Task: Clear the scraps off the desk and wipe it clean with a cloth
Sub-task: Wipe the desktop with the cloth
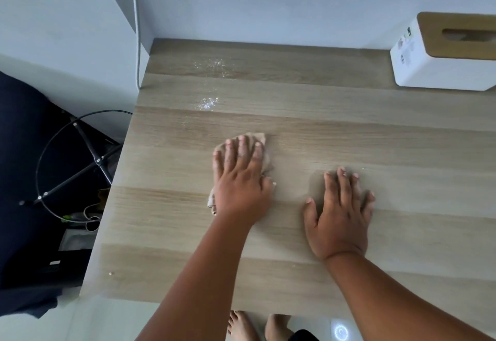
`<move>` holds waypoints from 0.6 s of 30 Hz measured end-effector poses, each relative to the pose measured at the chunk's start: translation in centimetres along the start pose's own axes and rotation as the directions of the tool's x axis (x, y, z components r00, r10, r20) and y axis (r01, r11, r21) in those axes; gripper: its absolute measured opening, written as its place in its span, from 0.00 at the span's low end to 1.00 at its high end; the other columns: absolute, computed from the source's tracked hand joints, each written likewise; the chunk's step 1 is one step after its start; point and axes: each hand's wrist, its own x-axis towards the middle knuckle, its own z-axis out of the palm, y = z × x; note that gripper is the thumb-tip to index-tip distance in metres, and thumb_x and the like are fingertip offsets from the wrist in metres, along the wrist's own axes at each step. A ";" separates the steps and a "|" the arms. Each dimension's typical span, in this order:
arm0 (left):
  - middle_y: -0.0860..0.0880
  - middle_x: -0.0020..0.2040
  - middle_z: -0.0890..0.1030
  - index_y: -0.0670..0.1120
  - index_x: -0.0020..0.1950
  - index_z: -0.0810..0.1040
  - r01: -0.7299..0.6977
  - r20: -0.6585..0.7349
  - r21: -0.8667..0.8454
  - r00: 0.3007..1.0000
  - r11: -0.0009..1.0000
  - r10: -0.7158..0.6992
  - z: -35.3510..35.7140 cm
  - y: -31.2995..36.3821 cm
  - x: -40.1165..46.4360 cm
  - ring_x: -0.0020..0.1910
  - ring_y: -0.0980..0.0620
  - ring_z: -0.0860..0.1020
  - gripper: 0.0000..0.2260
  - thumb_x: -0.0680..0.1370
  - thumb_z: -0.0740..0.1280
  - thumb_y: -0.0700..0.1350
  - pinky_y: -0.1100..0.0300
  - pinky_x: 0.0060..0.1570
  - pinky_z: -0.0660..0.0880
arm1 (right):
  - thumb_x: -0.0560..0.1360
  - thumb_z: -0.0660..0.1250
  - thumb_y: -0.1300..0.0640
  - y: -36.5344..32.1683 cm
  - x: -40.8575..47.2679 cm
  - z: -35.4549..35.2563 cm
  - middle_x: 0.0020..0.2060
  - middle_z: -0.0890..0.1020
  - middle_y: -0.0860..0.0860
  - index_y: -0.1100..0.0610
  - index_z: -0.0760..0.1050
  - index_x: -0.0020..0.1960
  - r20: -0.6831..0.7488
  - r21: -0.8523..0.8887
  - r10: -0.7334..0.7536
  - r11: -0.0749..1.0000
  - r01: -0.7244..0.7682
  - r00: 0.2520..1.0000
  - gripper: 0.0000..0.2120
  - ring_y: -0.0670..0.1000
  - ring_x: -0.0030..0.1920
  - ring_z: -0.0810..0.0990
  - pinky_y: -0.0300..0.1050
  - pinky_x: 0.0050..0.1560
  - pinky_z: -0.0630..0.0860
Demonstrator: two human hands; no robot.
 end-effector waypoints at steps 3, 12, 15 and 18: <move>0.48 0.85 0.50 0.51 0.84 0.57 -0.243 0.026 0.029 0.970 0.970 0.242 0.5 0.7 -1.6 0.84 0.45 0.43 0.37 0.76 0.60 0.58 0.41 0.81 0.45 | 0.76 0.55 0.41 0.1 0.1 0.0 0.81 0.60 0.55 0.56 0.65 0.79 0.006 -0.003 -0.003 1.000 0.003 1.000 0.34 0.60 0.82 0.52 0.69 0.78 0.49; 0.47 0.84 0.56 0.47 0.83 0.60 -0.258 -0.021 0.081 0.965 0.963 0.260 1.1 -7.8 -13.3 0.84 0.46 0.51 0.37 0.75 0.65 0.55 0.39 0.79 0.56 | 0.76 0.52 0.39 0.2 0.1 0.3 0.82 0.58 0.55 0.56 0.63 0.79 0.023 0.013 0.005 1.000 -0.006 1.000 0.36 0.59 0.83 0.50 0.69 0.79 0.47; 0.46 0.85 0.53 0.46 0.83 0.59 -0.144 -0.033 0.101 0.988 0.984 0.148 0.0 -12.7 -16.1 0.84 0.44 0.49 0.35 0.77 0.59 0.56 0.40 0.80 0.52 | 0.76 0.52 0.39 0.1 0.1 0.2 0.82 0.58 0.55 0.56 0.64 0.79 0.018 0.018 0.004 1.000 -0.004 1.000 0.36 0.60 0.82 0.51 0.69 0.79 0.48; 0.45 0.84 0.54 0.44 0.82 0.61 0.052 -0.092 0.014 0.995 0.999 -0.050 -1.2 -16.8 -17.4 0.84 0.45 0.50 0.35 0.76 0.57 0.55 0.39 0.80 0.51 | 0.76 0.53 0.39 0.0 0.1 0.1 0.81 0.60 0.56 0.56 0.65 0.79 0.011 0.025 0.001 1.000 -0.001 1.000 0.36 0.60 0.82 0.52 0.70 0.78 0.48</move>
